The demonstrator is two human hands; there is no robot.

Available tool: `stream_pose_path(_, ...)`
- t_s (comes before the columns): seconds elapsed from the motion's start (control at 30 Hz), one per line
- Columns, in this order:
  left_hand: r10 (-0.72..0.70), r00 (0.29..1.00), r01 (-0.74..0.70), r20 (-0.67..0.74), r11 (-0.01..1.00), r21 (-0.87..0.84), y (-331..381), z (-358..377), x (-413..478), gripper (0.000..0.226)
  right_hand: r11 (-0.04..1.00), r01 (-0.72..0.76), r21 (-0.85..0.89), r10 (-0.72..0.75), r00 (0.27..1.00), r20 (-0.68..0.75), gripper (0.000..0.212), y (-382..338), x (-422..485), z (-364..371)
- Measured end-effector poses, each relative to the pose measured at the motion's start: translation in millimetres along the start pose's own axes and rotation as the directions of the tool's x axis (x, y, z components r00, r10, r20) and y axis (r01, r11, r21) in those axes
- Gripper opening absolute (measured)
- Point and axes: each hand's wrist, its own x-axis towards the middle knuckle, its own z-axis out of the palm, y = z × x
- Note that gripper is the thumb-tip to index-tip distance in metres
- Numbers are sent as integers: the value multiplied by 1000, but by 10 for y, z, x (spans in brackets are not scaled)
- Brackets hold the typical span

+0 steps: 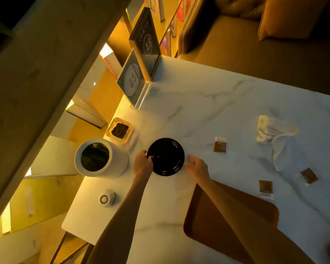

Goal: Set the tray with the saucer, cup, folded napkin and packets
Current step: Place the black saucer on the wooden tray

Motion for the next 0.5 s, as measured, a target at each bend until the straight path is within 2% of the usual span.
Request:
stream_pose_path(0.1,-22,1000,23,13,996,-90,-26,7,29,25,988,-35,149,35,999,6,43,0,43,45)
stream_pose_path(0.2,-54,997,64,56,977,-206,-65,-3,28,25,964,-62,258,56,998,30,39,-5,47,100)
stream_pose_path(0.3,-45,994,69,100,968,-243,-52,-58,22,27,923,-105,371,91,994,53,36,-28,60,144)
stream_pose_path(0.5,-46,987,83,152,966,-243,-14,-102,-130,24,900,-145,412,138,989,47,37,36,-35,49)
